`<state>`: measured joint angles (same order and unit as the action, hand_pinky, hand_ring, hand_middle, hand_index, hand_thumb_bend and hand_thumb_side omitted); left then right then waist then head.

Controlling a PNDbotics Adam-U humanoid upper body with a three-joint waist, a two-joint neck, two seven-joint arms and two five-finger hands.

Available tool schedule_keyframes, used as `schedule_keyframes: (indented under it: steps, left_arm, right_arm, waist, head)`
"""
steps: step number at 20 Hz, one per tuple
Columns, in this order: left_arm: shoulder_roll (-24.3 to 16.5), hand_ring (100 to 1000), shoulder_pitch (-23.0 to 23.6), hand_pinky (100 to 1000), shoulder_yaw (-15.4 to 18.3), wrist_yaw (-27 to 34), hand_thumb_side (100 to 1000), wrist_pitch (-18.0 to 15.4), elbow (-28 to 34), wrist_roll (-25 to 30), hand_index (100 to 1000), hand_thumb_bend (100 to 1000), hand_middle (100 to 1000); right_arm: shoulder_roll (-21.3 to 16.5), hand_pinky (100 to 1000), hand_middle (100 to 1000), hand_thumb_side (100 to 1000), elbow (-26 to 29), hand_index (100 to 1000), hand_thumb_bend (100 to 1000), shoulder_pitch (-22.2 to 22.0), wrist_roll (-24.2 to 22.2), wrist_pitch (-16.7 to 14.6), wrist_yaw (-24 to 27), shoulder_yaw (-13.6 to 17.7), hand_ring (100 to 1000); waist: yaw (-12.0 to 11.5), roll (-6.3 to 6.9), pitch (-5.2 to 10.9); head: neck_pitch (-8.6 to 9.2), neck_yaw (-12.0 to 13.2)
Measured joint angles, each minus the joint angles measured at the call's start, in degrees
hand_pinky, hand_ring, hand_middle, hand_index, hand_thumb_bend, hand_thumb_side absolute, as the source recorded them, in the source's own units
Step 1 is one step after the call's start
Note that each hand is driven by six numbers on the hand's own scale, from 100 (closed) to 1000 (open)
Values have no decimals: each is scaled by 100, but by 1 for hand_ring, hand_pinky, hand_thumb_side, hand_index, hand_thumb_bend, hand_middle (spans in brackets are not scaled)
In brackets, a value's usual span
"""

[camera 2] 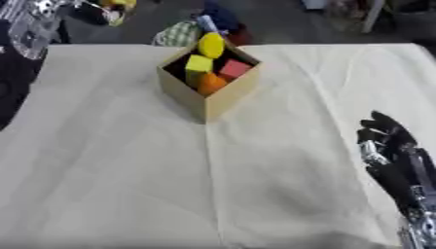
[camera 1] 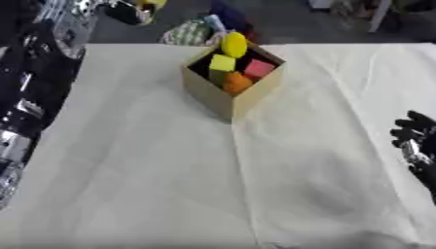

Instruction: Pick up objects on the table and place them in the box.

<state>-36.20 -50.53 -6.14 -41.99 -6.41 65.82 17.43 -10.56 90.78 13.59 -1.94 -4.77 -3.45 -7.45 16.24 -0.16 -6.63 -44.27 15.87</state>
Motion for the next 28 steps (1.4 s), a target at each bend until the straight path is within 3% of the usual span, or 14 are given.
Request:
schedule_keyframes:
  steps: [4, 7, 10, 11, 12, 14, 16, 19, 22, 25, 28]
  left_arm:
    - [228, 433, 25, 477, -501, 51, 100, -227, -22, 618, 563, 268, 394]
    - [401, 495, 61, 544, -691, -205, 100, -307, -326, 863, 627, 312, 459]
    - [537, 703, 72, 711, -738, -639, 100, -345, -633, 865, 789, 449, 672]
    - [566, 712, 83, 719, -736, -743, 116, -360, -713, 838, 810, 470, 705]
    - [589, 771, 100, 768, -726, -810, 409, -378, -777, 797, 866, 597, 770]
    - [606, 799, 122, 794, -679, -826, 638, -430, -821, 658, 904, 683, 806]
    - [601, 809, 161, 802, -619, -693, 720, -463, -761, 438, 923, 676, 821]
    - [538, 806, 272, 799, -525, -283, 754, -433, -435, 21, 923, 614, 815]
    - [350, 785, 421, 774, -366, 339, 710, -290, 117, -472, 903, 512, 787]
    - [102, 729, 649, 727, -125, 1113, 549, -42, 734, -1017, 849, 395, 718]
    - [-134, 740, 917, 738, 33, 1579, 552, 243, 1142, -1303, 864, 370, 740]
  right_arm:
    - [0, 787, 781, 485, 0, 905, 100, 0, -7, 7, 0, 0, 796]
    - [1, 787, 781, 486, 0, 905, 100, 0, -15, 10, 0, -1, 796]
    - [3, 787, 781, 482, 0, 905, 100, 0, -19, 10, 0, -1, 796]
    - [3, 787, 781, 485, 0, 905, 100, 0, -19, 10, 0, -1, 796]
    - [3, 787, 781, 485, 0, 905, 100, 0, -19, 10, 0, -1, 796]
    - [4, 787, 781, 485, 0, 905, 100, 0, -20, 9, 0, -1, 796]
    - [5, 787, 781, 484, 0, 905, 100, 0, -23, 7, 0, -1, 796]
    - [5, 787, 781, 484, 0, 904, 100, 1, -26, 4, 0, -1, 796]
    - [5, 787, 781, 484, 0, 905, 100, 2, -26, 4, 0, 0, 796]
    - [5, 787, 781, 484, 0, 905, 100, 2, -26, 4, 0, 1, 796]
    - [5, 787, 781, 483, 0, 905, 100, 2, -25, 3, 0, 2, 796]
  waist:
    - [66, 0, 0]
    - [71, 0, 0]
    - [74, 0, 0]
    - [73, 0, 0]
    - [70, 0, 0]
    - [59, 0, 0]
    - [46, 0, 0]
    - [16, -9, 0]
    - [-29, -11, 0]
    - [-78, -11, 0]
    - [-111, -11, 0]
  head:
    - [0, -47]
    - [0, -70]
    - [0, -87]
    - [0, -91]
    - [0, -93]
    - [0, -99]
    - [0, -112]
    - [0, -126]
    - [0, -135]
    - [0, -143]
    - [0, -166]
